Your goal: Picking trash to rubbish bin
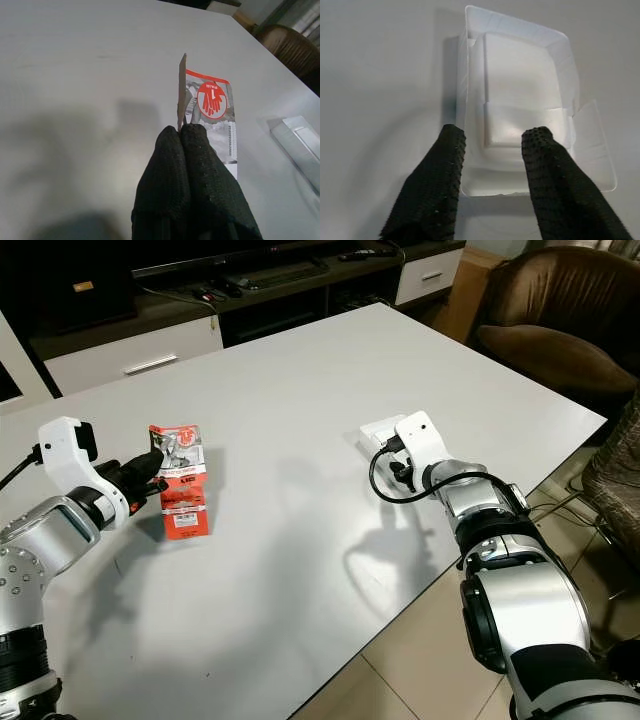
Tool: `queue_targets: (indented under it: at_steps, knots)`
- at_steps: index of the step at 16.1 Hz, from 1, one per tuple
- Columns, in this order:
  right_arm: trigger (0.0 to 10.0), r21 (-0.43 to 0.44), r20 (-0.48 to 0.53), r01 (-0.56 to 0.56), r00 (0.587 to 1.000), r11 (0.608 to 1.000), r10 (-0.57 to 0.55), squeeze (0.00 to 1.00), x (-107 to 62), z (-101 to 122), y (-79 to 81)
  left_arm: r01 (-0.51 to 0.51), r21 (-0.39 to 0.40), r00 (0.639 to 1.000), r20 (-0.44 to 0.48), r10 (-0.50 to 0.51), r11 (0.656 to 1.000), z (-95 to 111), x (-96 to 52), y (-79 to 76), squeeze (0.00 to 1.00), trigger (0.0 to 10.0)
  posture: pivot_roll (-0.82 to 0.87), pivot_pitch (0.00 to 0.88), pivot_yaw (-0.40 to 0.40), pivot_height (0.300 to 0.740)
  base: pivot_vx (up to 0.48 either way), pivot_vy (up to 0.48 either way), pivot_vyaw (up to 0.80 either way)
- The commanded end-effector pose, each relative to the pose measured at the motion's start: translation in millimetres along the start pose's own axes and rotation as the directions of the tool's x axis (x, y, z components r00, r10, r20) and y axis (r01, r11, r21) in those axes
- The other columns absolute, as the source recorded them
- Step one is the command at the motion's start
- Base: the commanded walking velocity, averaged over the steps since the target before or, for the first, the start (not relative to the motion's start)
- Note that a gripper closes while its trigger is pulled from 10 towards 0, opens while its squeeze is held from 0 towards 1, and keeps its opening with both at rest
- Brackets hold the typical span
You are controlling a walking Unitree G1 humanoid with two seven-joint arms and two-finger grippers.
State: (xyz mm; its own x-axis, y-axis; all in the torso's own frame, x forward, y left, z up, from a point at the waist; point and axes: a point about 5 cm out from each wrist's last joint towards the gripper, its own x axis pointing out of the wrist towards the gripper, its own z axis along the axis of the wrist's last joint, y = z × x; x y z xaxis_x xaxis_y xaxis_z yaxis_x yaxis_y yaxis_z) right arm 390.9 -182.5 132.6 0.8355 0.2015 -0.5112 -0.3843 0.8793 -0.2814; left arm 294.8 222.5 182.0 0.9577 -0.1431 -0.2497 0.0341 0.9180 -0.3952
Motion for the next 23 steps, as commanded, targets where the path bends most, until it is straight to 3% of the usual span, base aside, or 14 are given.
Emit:
queue_targets:
  at_steps: [1,5,6,12,13,14,15,16,17,23]
  knots:
    - [10.0,0.038,-0.009,-0.01,1.0,0.999,0.01,1.0,-1.5,1.8,-3.7,0.021,0.011,1.0,0.005,-0.021,1.0,5.5,1.0,-3.5,0.0,0.0,0.06,0.0,-0.029,0.74,0.0,0.0,0.0]
    - [10.0,0.085,-0.019,-0.044,0.999,0.995,0.046,1.0,0.2,-2.7,2.6,0.031,0.015,1.0,-0.001,-0.031,0.999,4.9,1.4,-5.4,0.0,0.0,0.06,0.0,-0.028,0.74,0.0,0.0,0.0]
    - [10.0,0.072,-0.047,-0.041,0.998,0.997,0.044,0.0,0.9,-9.4,4.9,0.035,0.017,0.999,-0.004,-0.035,0.999,4.3,1.2,-6.5,0.0,0.0,0.07,0.0,-0.026,0.74,0.0,0.0,0.0]
    - [10.0,0.101,-0.121,-0.064,0.99,0.993,0.076,0.0,2.7,-36.6,16.0,0.049,0.027,0.999,-0.02,-0.049,0.998,2.6,-0.2,-7.9,0.0,0.0,0.08,0.0,-0.025,0.74,0.0,0.0,0.0]
    - [7.0,0.101,-0.139,-0.075,0.986,0.992,0.089,0.0,2.9,-43.2,19.2,0.05,0.029,0.999,-0.023,-0.05,0.998,2.2,-1.0,-7.7,0.0,0.0,0.08,0.0,-0.027,0.74,0.0,0.0,0.0]
    - [6.5,0.104,-0.141,-0.077,0.986,0.992,0.092,0.0,3.0,-44.1,20.1,0.05,0.03,0.999,-0.024,-0.049,0.998,2.2,-1.2,-7.4,0.0,0.0,0.08,0.0,-0.027,0.74,0.0,0.0,0.0]
    - [4.0,0.105,-0.143,-0.078,0.985,0.991,0.093,0.0,3.2,-45.9,21.1,0.047,0.031,0.999,-0.025,-0.046,0.998,2.2,-1.4,-7.0,0.0,0.0,0.08,0.0,-0.027,0.74,0.0,0.0,0.0]
    - [2.9,0.106,-0.143,-0.077,0.986,0.991,0.092,0.0,3.3,-47.4,21.8,0.046,0.031,0.999,-0.025,-0.045,0.998,2.5,-1.5,-6.7,0.0,0.0,0.08,0.0,-0.027,0.74,0.0,0.0,0.0]
    - [0.0,0.106,-0.135,-0.072,0.987,0.992,0.086,0.0,3.4,-47.6,21.8,0.045,0.032,0.999,-0.022,-0.045,0.998,3.2,-1.5,-6.5,0.0,0.0,0.08,0.0,-0.028,0.74,0.0,0.0,0.0]
    - [0.0,0.101,-0.08,-0.036,0.996,0.994,0.044,0.0,3.6,-44.4,18.8,0.041,0.038,0.999,-0.014,-0.04,0.998,5.9,-1.2,-5.7,0.0,0.0,0.09,0.0,-0.023,0.74,0.0,0.0,0.0]
